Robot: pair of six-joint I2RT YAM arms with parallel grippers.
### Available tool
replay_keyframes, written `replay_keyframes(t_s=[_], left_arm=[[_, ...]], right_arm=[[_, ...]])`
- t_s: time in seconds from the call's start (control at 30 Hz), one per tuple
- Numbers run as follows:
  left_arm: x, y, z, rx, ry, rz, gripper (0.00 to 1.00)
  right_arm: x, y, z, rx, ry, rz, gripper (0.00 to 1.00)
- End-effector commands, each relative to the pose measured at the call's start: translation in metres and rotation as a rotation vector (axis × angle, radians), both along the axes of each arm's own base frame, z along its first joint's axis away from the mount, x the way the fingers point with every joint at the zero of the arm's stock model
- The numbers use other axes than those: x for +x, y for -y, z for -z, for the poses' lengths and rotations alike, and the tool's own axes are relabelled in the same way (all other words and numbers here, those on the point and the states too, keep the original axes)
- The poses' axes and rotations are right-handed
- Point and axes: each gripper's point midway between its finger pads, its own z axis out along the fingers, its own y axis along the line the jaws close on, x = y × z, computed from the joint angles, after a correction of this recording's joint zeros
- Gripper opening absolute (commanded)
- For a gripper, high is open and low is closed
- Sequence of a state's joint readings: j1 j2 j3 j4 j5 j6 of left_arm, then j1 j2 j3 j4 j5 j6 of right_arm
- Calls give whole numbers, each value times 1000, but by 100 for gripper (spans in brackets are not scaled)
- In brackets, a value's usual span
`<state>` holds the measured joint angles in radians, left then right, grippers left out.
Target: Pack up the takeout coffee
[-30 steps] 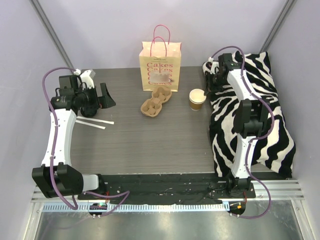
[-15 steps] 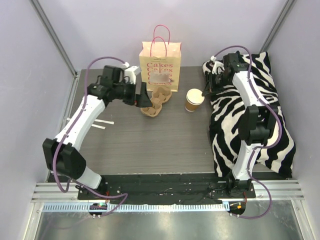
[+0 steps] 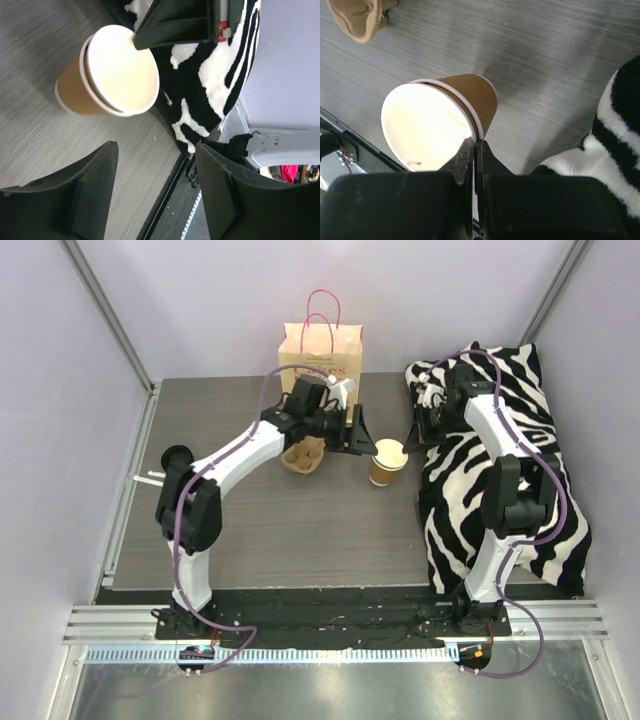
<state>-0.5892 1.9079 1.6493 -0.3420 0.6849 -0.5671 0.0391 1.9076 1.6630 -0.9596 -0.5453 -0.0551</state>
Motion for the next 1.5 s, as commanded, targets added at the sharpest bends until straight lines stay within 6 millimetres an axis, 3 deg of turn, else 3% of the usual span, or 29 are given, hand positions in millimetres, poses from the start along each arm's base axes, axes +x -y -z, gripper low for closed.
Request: replay_keyframes(t_s=[0.0, 0.2, 0.67, 1.47], left_arm=[[12, 31, -20, -96, -7, -13, 64], [19, 40, -4, -106, -56, -36, 62], [14, 41, -5, -137, -64, -27, 57], [17, 48, -24, -205, -34, -30, 49]], right_arm=[[-4, -4, -39, 29, 107, -23, 1], [-8, -7, -45, 45, 109, -29, 1], [-9, -9, -45, 36, 114, -31, 1], [-8, -12, -51, -8, 147, -44, 1]])
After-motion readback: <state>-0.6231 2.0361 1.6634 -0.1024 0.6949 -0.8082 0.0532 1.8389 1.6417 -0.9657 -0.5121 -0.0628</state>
